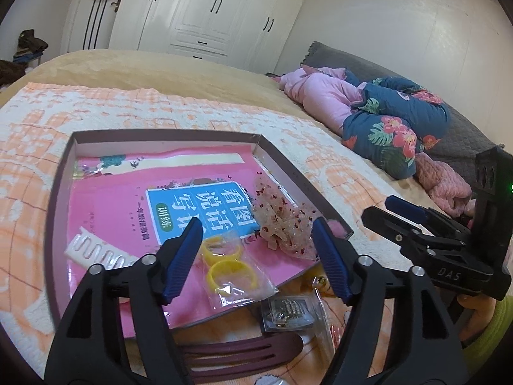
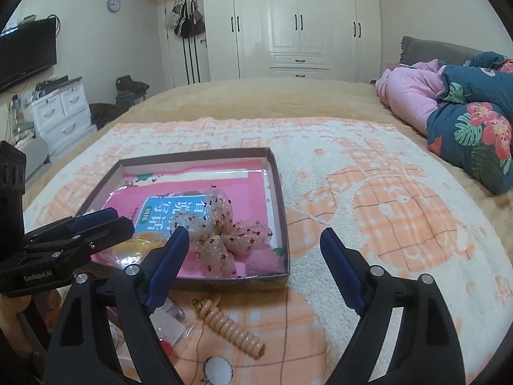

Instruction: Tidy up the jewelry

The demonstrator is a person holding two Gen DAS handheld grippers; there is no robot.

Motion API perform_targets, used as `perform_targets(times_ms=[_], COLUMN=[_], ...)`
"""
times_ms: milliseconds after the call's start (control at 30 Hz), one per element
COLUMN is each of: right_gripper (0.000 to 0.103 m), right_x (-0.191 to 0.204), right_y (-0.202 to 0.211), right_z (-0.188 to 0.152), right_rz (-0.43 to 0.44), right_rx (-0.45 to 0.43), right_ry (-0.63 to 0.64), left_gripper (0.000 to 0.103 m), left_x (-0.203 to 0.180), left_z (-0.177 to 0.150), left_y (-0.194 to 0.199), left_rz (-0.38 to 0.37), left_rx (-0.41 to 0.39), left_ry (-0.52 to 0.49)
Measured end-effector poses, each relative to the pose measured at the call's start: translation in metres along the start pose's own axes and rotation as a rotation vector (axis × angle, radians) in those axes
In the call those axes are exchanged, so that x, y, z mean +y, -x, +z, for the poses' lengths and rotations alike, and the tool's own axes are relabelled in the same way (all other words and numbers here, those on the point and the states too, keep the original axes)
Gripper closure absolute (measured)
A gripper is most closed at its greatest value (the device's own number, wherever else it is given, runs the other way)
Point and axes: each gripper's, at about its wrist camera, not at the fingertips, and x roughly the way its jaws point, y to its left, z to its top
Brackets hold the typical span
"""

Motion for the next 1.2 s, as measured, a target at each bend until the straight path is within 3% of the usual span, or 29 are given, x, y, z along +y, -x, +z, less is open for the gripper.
perform_targets(times_ms=[333,1200], right_gripper=[0.018,0.013], right_x=[-0.003,0.014], right_y=[0.028,0.105], right_z=[0.003,0.014], right_rz=[0.011,0.05], right_rx=[-0.041,-0.201], right_ry=[-0.021,0.036], left_gripper=[0.012,0.011], left_x=[-0.002,-0.012], left_z=[0.012,0.008], left_y=[0.039,0.127], left_rz=[0.037,0.134], left_rx=[-0.063,-0.188], left_ry=[0.015,0.004])
